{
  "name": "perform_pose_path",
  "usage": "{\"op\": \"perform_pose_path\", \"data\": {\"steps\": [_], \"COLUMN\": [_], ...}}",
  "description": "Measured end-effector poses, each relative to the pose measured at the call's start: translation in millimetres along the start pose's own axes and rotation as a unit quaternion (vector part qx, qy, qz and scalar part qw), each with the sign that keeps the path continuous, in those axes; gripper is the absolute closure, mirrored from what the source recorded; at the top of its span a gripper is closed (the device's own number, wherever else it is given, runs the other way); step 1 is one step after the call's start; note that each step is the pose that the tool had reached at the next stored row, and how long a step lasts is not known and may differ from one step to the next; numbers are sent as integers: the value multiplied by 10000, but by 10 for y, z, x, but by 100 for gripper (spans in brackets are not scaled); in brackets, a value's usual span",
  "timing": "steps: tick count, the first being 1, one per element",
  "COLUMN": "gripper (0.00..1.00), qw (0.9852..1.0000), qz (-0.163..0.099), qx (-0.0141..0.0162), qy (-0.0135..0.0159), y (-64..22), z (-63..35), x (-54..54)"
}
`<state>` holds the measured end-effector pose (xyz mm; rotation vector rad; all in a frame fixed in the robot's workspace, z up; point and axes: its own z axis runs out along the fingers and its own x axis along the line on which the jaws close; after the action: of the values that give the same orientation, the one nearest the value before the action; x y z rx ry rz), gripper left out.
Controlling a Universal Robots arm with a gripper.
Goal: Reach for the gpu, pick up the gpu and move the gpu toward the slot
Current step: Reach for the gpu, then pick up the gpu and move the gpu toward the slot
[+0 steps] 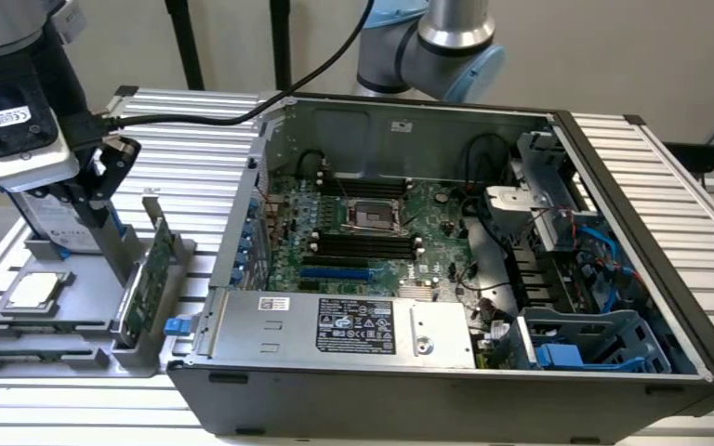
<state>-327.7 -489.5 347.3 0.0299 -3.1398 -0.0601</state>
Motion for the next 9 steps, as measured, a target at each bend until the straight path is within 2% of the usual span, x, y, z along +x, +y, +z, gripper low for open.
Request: {"op": "perform_pose_path", "data": {"steps": [9], "gripper": [88], "qw": [10000], "qz": [0], "qx": [0], "qy": [0], "y": [0], "z": [0], "x": [0]}}
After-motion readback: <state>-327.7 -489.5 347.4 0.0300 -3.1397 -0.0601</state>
